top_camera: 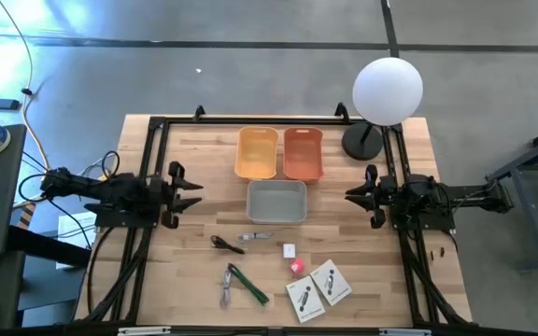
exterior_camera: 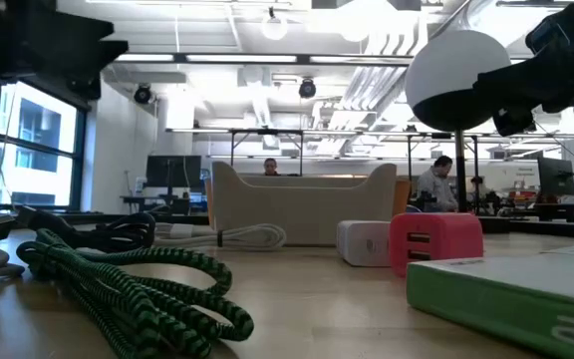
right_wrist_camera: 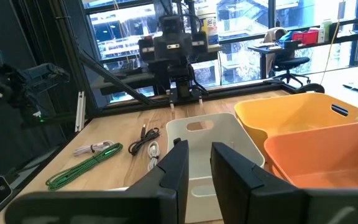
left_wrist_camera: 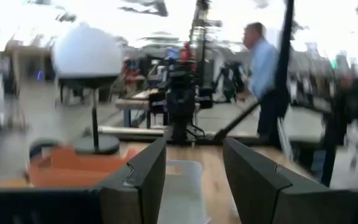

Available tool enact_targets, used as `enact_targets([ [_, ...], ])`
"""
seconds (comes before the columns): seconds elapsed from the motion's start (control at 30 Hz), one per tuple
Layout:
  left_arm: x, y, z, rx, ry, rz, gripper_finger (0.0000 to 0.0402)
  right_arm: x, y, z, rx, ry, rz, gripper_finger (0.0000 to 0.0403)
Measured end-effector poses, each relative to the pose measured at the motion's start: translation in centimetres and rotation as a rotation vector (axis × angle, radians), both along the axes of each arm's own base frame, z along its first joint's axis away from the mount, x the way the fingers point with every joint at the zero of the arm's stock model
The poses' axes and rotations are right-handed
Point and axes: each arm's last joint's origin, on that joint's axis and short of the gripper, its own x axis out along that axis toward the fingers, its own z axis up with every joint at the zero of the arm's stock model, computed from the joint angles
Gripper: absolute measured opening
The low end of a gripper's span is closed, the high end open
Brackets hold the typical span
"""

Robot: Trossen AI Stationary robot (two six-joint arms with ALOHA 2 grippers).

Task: Pick and place items into bin
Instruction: Put the pink charger adapter into the orange bin

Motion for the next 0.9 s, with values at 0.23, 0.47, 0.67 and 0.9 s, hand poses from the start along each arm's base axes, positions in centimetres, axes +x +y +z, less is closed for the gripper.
enact_targets([
  [0.23,-0.4,0.0,1.5,-0.369,-0.216,-0.104,0.0150,0.0,0.0,0.0,0.003,-0.003,-0.003,0.0060],
  [0.47,-0.3,0.0,1.3,-0.359,-0.191,-0.107,0.0150,-0.2,-0.2,1.7,0.473,-0.199,-0.012,0.0060],
  [0.67,-0.3,0.2,1.2,-0.366,-0.194,-0.023,0.0150,-0.4,-0.4,2.6,0.819,-0.334,-0.032,0.0060],
  [0.9,-0.2,0.0,1.0,-0.387,-0.163,-0.090,0.0150,-0.5,-0.7,2.7,0.876,-0.393,-0.112,0.0060],
])
